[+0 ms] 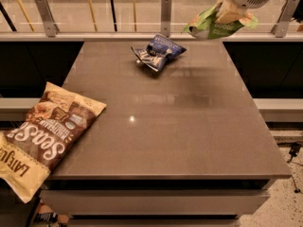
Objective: Move green rice chip bag near brown chip bag
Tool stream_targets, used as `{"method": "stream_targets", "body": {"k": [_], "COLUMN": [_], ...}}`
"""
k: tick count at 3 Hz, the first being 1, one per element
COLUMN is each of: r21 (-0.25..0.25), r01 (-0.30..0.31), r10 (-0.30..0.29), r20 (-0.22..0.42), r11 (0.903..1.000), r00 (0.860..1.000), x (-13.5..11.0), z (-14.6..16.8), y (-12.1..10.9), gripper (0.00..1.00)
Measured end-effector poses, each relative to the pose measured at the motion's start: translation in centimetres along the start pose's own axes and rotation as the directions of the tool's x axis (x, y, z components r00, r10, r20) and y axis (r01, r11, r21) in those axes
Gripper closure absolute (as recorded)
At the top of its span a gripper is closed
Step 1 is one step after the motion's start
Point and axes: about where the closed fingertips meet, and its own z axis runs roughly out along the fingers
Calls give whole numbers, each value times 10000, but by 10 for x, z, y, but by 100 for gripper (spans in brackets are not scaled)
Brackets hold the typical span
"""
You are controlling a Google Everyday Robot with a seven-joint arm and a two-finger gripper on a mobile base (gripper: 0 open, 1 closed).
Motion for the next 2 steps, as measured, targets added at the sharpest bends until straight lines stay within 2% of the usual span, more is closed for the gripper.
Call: {"method": "stream_targets", "body": {"k": [1, 2], "r21": [-76, -356], "r01": [223, 938], "r10": [-219, -874], "r20": [493, 1532], "r11": [9997, 9949], "r00": [9985, 9843], "x": [-2, -6], "z": [-4, -13], "y": [-5, -11], "gripper": [100, 100]}}
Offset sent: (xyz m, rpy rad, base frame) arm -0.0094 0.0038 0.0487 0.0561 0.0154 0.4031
